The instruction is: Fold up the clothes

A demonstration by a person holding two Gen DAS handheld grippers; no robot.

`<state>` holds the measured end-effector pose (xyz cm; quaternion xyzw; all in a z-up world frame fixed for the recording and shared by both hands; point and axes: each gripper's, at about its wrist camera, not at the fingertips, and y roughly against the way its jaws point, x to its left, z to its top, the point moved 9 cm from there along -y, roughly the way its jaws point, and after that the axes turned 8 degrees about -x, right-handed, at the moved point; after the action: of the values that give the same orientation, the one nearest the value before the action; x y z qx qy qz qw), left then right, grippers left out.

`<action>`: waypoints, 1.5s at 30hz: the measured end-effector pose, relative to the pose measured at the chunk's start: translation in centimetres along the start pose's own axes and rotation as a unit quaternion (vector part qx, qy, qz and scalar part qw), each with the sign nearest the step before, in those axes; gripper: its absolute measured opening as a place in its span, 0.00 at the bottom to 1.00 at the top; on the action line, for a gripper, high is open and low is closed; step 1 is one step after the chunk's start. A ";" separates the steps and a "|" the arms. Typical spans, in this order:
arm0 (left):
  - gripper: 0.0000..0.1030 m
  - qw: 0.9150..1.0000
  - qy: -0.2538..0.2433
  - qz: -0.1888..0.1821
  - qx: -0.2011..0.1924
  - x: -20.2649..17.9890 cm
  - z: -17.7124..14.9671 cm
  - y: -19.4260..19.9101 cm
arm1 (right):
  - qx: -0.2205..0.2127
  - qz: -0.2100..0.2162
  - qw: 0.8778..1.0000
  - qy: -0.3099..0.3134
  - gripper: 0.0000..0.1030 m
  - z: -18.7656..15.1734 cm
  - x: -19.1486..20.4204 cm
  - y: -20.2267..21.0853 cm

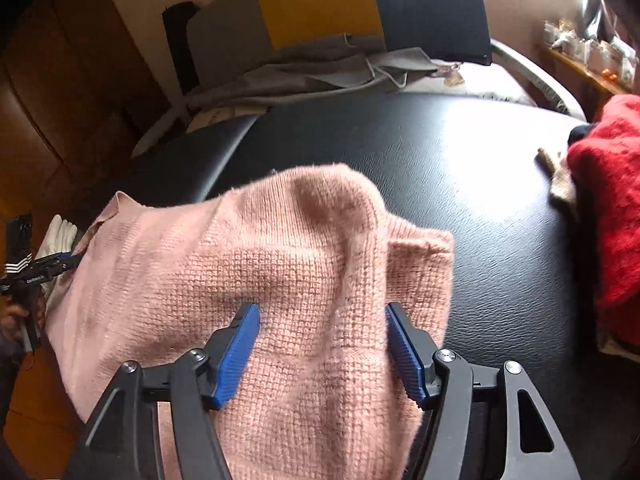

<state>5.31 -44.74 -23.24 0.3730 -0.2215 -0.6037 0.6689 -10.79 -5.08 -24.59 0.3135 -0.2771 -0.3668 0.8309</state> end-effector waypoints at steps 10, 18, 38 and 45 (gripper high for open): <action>0.12 0.934 0.336 -0.107 -0.047 7.9 1.8 2.1 | 0.025 -0.061 0.995 0.071 0.08 0.3 -0.4 1.7; 0.22 0.947 0.315 -0.022 -0.067 7.7 -0.4 4.1 | -0.010 -0.061 0.996 0.058 0.36 0.0 -1.0 1.1; 0.14 0.981 0.179 -0.034 -0.071 -2.9 -6.7 4.3 | -0.065 -0.067 0.995 0.043 0.62 -0.6 -0.3 -4.1; 0.27 0.990 0.086 -0.048 -0.103 -8.7 -3.5 6.6 | -0.070 -0.034 0.994 0.076 0.64 0.8 3.6 -0.7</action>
<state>10.65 -35.52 -19.02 0.3624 -0.0819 -0.6206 0.6906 -9.54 -8.49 -23.75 0.2903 -0.1761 -0.3884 0.8567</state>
